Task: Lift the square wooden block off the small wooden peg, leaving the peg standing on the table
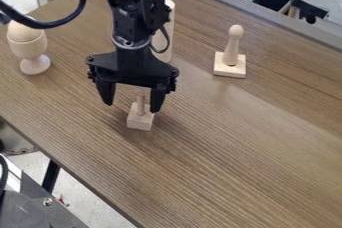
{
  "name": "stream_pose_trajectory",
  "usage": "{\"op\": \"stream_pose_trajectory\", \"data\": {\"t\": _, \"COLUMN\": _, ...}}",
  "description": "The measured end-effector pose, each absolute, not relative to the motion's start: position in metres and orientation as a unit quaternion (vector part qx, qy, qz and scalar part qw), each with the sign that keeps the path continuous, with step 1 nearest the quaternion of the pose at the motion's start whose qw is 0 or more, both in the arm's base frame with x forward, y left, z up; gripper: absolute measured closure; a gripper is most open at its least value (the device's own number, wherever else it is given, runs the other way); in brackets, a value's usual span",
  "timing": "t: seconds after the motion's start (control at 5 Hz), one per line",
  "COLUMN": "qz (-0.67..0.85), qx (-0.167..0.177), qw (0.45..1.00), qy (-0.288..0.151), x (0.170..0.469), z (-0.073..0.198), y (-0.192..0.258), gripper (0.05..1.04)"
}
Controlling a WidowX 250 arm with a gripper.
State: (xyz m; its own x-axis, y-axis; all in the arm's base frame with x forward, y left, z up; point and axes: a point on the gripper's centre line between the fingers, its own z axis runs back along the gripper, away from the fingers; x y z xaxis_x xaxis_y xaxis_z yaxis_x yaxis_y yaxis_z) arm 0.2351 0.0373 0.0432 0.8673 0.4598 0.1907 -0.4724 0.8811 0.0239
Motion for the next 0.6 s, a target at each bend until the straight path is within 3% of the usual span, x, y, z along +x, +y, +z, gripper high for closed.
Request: {"op": "stream_pose_trajectory", "data": {"t": 0.6, "qz": 0.232, "qx": 0.026, "qw": 0.968, "qy": -0.091, "x": 0.2382, "z": 0.0333, "y": 0.0315, "gripper": 0.084}}
